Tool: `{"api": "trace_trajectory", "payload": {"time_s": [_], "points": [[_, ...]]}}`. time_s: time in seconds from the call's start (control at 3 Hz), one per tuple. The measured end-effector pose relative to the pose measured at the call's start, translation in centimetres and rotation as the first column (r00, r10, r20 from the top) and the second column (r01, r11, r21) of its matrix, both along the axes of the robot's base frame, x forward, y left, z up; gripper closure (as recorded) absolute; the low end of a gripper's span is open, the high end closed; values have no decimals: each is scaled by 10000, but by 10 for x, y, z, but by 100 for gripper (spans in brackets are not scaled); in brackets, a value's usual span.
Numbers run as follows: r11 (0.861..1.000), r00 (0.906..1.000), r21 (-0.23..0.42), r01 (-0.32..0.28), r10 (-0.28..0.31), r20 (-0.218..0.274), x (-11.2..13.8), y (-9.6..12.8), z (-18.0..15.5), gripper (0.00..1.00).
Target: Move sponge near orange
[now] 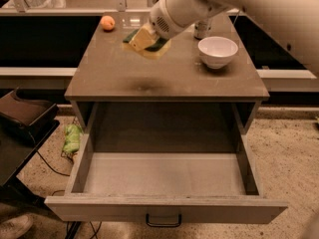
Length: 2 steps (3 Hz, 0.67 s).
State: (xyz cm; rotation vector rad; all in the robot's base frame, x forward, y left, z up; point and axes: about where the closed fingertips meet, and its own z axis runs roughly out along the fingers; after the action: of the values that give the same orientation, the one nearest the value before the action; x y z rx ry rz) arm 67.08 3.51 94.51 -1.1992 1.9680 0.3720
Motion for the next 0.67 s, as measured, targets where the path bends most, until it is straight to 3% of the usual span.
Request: {"api": "trace_trajectory", "payload": {"time_s": [0.33, 0.67], "points": [[9983, 9989, 576, -75, 101, -458, 31, -7, 33, 100], [9974, 9999, 707, -109, 110, -9, 31, -4, 55, 100]]}}
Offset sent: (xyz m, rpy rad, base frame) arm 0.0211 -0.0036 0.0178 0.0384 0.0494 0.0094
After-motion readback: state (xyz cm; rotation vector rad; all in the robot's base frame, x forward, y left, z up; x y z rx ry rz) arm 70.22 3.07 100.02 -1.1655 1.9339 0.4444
